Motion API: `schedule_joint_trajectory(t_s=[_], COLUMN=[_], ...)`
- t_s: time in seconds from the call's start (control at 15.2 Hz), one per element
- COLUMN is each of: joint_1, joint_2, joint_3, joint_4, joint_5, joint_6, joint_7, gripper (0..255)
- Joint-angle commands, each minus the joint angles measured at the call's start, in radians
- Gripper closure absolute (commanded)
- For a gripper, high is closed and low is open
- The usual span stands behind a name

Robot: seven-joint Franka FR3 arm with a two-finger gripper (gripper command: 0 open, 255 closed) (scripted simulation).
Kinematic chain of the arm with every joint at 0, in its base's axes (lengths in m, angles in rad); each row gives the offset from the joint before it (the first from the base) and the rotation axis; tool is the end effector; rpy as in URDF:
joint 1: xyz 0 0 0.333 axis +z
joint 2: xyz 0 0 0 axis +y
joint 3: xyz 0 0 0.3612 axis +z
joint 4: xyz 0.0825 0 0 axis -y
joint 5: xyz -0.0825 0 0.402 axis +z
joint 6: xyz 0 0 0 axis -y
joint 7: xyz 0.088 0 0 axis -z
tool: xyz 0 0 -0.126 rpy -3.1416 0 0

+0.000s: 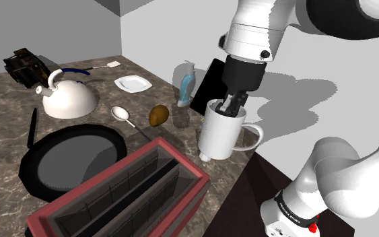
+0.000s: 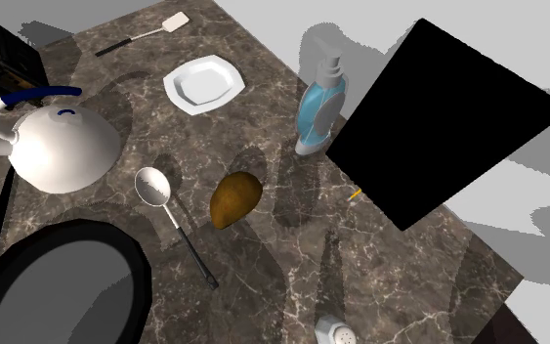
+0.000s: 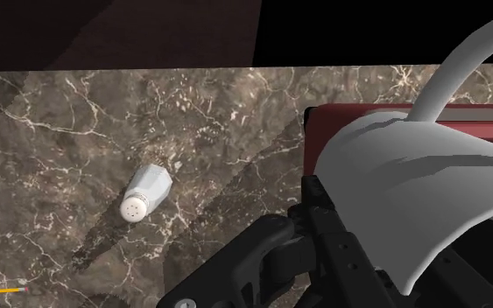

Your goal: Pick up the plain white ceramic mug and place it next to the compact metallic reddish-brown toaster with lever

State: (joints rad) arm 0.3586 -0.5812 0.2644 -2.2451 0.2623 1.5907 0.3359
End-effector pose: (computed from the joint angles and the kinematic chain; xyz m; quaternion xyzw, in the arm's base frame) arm 0.2645 0.2562 0.5840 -0.9912 -0.1105 0.0651 0.0336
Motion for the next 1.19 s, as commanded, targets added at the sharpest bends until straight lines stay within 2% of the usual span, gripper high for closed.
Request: schedule_joint_trajectory(t_s=[0.0,1.12], joint_1=[-0.002,-0.011], joint_2=[0.005,0.069], joint_3=[-0.004,-0.024], joint_4=[0.029,0.31], joint_5=[-0.004,-0.023], joint_6=[-0.025,-0.24], joint_7=[0.002,0.038], gripper=[255,255])
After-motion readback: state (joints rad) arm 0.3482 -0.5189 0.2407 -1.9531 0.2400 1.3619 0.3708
